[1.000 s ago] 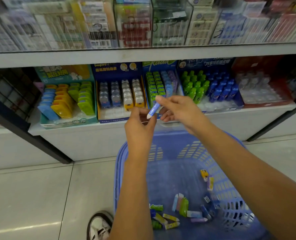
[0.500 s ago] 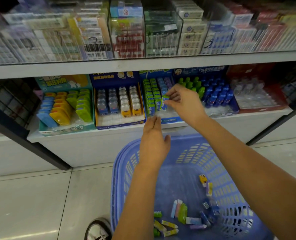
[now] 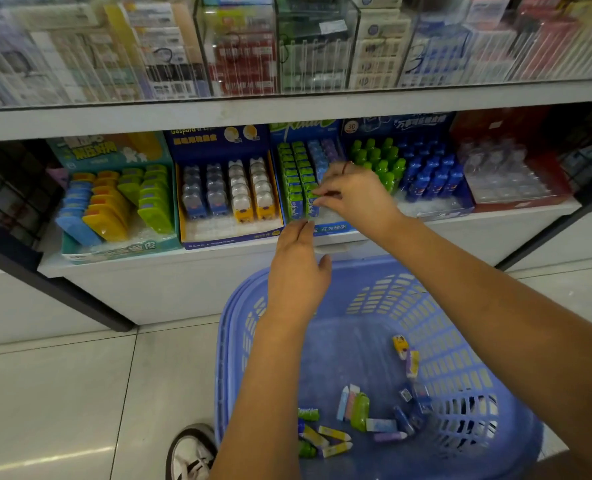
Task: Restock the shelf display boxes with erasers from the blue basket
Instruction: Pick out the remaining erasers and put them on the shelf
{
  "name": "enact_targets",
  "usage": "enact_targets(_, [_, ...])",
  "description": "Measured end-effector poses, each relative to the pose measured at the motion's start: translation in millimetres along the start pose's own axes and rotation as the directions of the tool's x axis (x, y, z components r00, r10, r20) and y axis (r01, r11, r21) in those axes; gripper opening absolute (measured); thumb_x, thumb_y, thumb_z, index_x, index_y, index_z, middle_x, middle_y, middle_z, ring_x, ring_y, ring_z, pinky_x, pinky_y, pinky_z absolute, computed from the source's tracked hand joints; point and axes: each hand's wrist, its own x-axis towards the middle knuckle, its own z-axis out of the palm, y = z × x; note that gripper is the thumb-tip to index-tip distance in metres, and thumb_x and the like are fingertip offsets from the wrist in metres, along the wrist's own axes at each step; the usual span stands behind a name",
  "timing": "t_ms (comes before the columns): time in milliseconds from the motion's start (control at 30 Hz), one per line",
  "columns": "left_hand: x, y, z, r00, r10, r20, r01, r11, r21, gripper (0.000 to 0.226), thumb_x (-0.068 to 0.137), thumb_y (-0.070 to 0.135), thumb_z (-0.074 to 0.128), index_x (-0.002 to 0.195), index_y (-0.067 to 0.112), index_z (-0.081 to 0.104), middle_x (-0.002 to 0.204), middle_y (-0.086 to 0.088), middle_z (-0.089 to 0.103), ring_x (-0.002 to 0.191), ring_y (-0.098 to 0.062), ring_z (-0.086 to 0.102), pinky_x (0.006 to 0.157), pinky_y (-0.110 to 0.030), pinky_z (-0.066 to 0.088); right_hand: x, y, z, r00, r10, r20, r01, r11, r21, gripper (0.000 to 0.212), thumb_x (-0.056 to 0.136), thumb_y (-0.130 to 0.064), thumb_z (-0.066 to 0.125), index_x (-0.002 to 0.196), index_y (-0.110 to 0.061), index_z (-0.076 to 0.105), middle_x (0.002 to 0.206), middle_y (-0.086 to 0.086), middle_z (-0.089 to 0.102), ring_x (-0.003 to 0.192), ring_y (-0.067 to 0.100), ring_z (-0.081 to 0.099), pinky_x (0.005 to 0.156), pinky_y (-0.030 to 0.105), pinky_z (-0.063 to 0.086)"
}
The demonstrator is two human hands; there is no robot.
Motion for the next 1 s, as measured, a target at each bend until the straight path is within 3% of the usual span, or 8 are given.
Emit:
enact_targets(133, [-0.7, 1.1, 1.0, 1.000, -0.001, -0.010, 0.001, 1.000, -0.018, 0.058, 0.093, 0.022, 0.057, 0.145, 0.010, 0.035, 0.151, -0.002, 0.033, 0.139, -0.016, 0.027, 0.106, -0.021, 0.027, -13.9, -5.7, -0.1, 0.995, -0.101, 0.023, 0.103, 0.978, -0.183, 0.027, 0.092, -0.018, 0.058, 0.112, -0.003, 0.069, 0.112, 0.016, 0.061, 0.084, 0.029, 0.064, 0.077, 0.039, 0.054])
enact_targets(267, [-11.8, 1.8, 10.4, 0.984, -0.016, -0.176, -0.026, 0.972, -0.235, 0.026, 0.093, 0.019, 0.054, 0.117, 0.012, 0.060, 0.119, -0.005, 0.061, 0.108, -0.020, 0.057, 0.088, -0.030, 0.046, -38.9, -2.8, -7.9, 0.997, 0.082, 0.018, -0.081, 0.996, -0.048, 0.032, 0.089, -0.030, 0.063, 0.113, -0.008, 0.064, 0.103, 0.005, 0.057, 0.077, 0.008, 0.048, 0.073, 0.022, 0.043])
enact_targets(333, [-17.7, -3.3, 25.0, 0.994, -0.069, -0.090, 0.044, 0.966, -0.254, 0.014, 0.091, 0.016, 0.055, 0.099, 0.012, 0.066, 0.095, -0.009, 0.068, 0.087, -0.026, 0.063, 0.074, -0.034, 0.049, -66.3, 5.0, -3.9, 0.966, 0.196, 0.168, -0.201, 0.980, 0.011, 0.021, 0.084, -0.033, 0.068, 0.092, -0.013, 0.067, 0.080, -0.004, 0.056, 0.067, 0.006, 0.047, 0.061, 0.017, 0.036])
enact_targets(400, [-23.7, -14.1, 46.5, 0.973, -0.133, 0.189, 0.158, 0.980, -0.123, 0.016, 0.090, 0.013, 0.056, 0.100, 0.006, 0.067, 0.097, -0.017, 0.070, 0.093, -0.032, 0.064, 0.078, -0.037, 0.048, -98.1, 16.3, 10.1, 0.811, 0.325, 0.486, -0.314, 0.943, -0.106, 0.015, 0.082, -0.028, 0.070, 0.085, -0.013, 0.068, 0.076, -0.003, 0.058, 0.071, 0.013, 0.052, 0.062, 0.021, 0.037])
enact_targets(533, [-61.7, -50.3, 94.3, 0.594, -0.336, 0.731, 0.174, 0.941, 0.292, 0.037, 0.090, 0.011, 0.057, 0.127, 0.007, 0.057, 0.130, -0.015, 0.057, 0.120, -0.029, 0.054, 0.100, -0.035, 0.044, -163.6, 52.4, 55.1, 0.330, 0.499, 0.801, -0.262, 0.864, -0.430, 0.024, 0.090, -0.021, 0.061, 0.109, -0.005, 0.064, 0.103, 0.013, 0.059, 0.100, 0.028, 0.056, 0.083, 0.033, 0.045])
enact_targets(667, [-104.8, -85.4, 122.8, 0.259, -0.501, 0.826, 0.017, 0.857, 0.514, 0.038, 0.088, 0.015, 0.060, 0.125, 0.010, 0.060, 0.129, -0.011, 0.058, 0.119, -0.029, 0.056, 0.100, -0.040, 0.047, -209.5, 90.4, 90.4, 0.228, 0.575, 0.786, -0.353, 0.801, -0.484, 0.035, 0.098, -0.011, 0.042, 0.133, -0.006, 0.043, 0.137, 0.016, 0.043, 0.128, 0.030, 0.041, 0.101, 0.032, 0.035])
enact_targets(733, [-114.6, -96.0, 130.3, 0.186, -0.475, 0.860, -0.076, 0.866, 0.494, 0.034, 0.084, 0.013, 0.064, 0.117, 0.005, 0.064, 0.122, -0.016, 0.063, 0.113, -0.032, 0.060, 0.097, -0.043, 0.049, -222.2, 104.2, 101.9, 0.259, 0.602, 0.755, -0.329, 0.790, -0.517, 0.044, 0.099, -0.012, 0.038, 0.141, -0.002, 0.032, 0.146, 0.021, 0.032, 0.133, 0.033, 0.035, 0.105, 0.036, 0.032])
enact_targets(1000, [-126.5, -103.0, 155.1, 0.357, -0.352, 0.865, -0.203, 0.875, 0.440, 0.041, 0.079, 0.027, 0.072, 0.111, 0.002, 0.065, 0.115, -0.020, 0.064, 0.108, -0.036, 0.059, 0.088, -0.038, 0.047, -218.7, 125.4, 132.7, 0.171, 0.681, 0.712, -0.406, 0.707, -0.579, 0.052, 0.101, -0.013, 0.037, 0.148, -0.001, 0.018, 0.150, 0.018, 0.029, 0.134, 0.038, 0.037, 0.108, 0.043, 0.034])
